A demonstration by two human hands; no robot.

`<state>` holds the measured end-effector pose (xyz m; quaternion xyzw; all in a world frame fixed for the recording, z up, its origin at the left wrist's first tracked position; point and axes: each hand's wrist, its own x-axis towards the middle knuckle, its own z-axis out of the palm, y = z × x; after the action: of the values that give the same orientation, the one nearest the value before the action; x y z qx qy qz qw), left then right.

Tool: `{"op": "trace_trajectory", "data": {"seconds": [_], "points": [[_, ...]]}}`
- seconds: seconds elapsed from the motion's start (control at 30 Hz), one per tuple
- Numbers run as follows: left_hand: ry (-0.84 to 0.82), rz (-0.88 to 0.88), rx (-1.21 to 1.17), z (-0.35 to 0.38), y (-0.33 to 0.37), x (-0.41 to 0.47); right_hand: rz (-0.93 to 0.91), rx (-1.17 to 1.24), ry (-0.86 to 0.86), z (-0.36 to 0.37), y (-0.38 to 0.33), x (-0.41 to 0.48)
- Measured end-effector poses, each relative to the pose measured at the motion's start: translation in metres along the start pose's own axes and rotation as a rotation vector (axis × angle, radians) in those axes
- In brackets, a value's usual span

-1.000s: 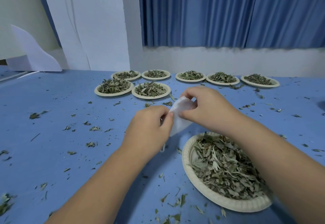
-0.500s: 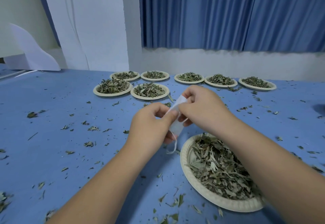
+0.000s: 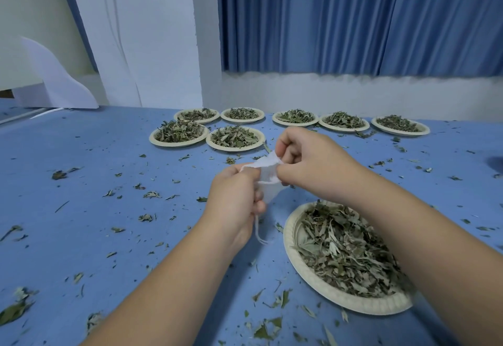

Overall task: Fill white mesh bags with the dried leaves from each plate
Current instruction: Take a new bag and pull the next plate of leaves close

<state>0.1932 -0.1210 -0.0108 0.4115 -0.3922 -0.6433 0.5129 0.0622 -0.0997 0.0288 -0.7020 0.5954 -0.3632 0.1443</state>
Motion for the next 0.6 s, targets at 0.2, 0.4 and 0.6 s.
{"op": "trace_trajectory", "data": {"seconds": [0.2,0.4,0.6], "points": [[0.113,0.77,0.838,-0.005,0.002,0.0,0.116,-0.02,-0.029,-0.012,0.002,-0.002],[-0.018,0.763,0.887,-0.006,-0.002,0.003,0.097,-0.032,-0.038,-0.023,0.028,-0.033],[0.02,0.749,0.821,-0.009,-0.002,0.004,0.306,-0.135,-0.093,-0.048,0.066,-0.069]]}}
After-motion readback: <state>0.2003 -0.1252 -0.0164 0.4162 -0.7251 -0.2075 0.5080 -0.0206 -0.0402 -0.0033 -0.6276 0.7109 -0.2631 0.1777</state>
